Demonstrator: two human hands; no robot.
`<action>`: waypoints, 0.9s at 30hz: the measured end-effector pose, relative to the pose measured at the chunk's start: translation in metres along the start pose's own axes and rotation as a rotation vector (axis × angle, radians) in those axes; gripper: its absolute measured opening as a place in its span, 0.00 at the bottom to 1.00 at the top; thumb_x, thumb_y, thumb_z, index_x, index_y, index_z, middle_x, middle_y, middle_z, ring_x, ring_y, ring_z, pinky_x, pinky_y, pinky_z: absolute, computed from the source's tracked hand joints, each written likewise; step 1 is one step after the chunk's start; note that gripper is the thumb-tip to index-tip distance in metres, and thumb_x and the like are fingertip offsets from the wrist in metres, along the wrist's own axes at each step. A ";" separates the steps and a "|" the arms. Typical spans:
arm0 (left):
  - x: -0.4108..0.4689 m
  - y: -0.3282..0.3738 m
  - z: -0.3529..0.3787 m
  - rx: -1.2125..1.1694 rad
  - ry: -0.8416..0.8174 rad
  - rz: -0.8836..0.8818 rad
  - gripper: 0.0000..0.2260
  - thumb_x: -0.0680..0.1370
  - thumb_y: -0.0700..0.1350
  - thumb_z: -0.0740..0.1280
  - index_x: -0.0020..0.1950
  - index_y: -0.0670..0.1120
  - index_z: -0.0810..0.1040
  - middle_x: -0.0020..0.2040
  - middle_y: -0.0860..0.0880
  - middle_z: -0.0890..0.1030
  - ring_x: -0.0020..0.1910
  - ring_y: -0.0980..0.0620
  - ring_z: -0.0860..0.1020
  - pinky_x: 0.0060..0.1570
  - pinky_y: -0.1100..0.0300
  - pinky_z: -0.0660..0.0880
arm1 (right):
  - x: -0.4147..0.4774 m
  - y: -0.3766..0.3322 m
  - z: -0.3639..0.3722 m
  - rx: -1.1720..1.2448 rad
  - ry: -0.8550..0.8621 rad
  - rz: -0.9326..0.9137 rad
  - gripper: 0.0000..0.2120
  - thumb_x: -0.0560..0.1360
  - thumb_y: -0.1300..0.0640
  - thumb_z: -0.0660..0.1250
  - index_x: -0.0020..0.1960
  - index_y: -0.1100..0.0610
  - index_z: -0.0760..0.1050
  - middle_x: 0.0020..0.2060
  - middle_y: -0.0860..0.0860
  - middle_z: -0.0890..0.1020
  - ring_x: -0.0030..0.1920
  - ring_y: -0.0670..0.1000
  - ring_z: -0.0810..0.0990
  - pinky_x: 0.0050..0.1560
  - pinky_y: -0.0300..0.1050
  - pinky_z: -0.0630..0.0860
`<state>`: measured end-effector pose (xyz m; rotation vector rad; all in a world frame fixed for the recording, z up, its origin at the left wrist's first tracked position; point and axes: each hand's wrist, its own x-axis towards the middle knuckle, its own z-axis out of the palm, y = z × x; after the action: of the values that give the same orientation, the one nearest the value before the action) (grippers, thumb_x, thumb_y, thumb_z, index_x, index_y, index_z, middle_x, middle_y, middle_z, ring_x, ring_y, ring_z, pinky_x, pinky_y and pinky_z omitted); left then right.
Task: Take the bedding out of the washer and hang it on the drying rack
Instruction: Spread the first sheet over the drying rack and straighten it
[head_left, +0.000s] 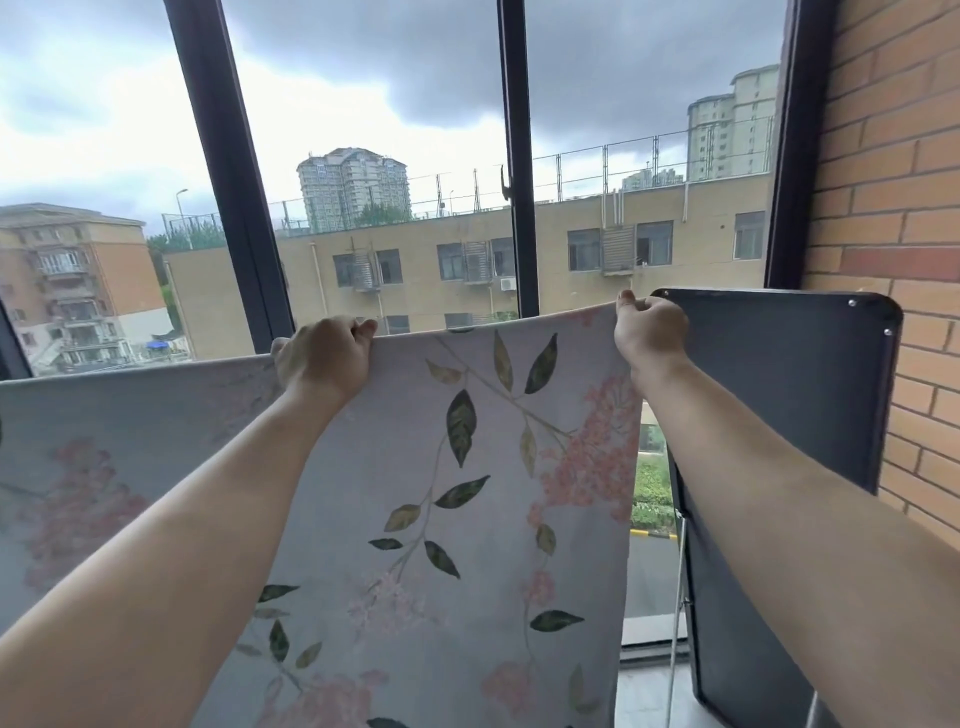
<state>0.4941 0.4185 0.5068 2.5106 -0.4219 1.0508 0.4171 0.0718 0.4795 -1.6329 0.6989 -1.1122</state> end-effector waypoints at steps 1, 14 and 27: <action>0.002 0.003 -0.001 0.022 -0.024 -0.009 0.20 0.85 0.56 0.56 0.52 0.44 0.82 0.50 0.40 0.84 0.53 0.39 0.79 0.58 0.45 0.67 | 0.001 0.000 0.000 -0.001 0.005 0.000 0.21 0.70 0.32 0.58 0.41 0.48 0.77 0.57 0.59 0.81 0.56 0.64 0.81 0.58 0.56 0.77; -0.001 -0.004 0.003 0.000 0.051 0.133 0.18 0.84 0.53 0.59 0.47 0.42 0.80 0.46 0.39 0.83 0.48 0.38 0.80 0.51 0.49 0.69 | -0.045 -0.023 -0.005 -0.107 -0.008 0.147 0.24 0.83 0.49 0.59 0.71 0.64 0.66 0.70 0.63 0.70 0.69 0.63 0.71 0.66 0.52 0.70; -0.014 -0.089 -0.034 -0.167 0.065 -0.032 0.11 0.83 0.45 0.58 0.53 0.44 0.81 0.51 0.45 0.82 0.50 0.44 0.79 0.51 0.53 0.75 | -0.248 -0.086 0.131 -0.305 -0.279 -0.810 0.26 0.75 0.56 0.64 0.72 0.54 0.63 0.76 0.58 0.58 0.78 0.59 0.54 0.74 0.65 0.53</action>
<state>0.4999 0.5141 0.4981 2.3229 -0.4301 1.0369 0.4281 0.3646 0.4672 -2.3793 -0.0113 -1.3219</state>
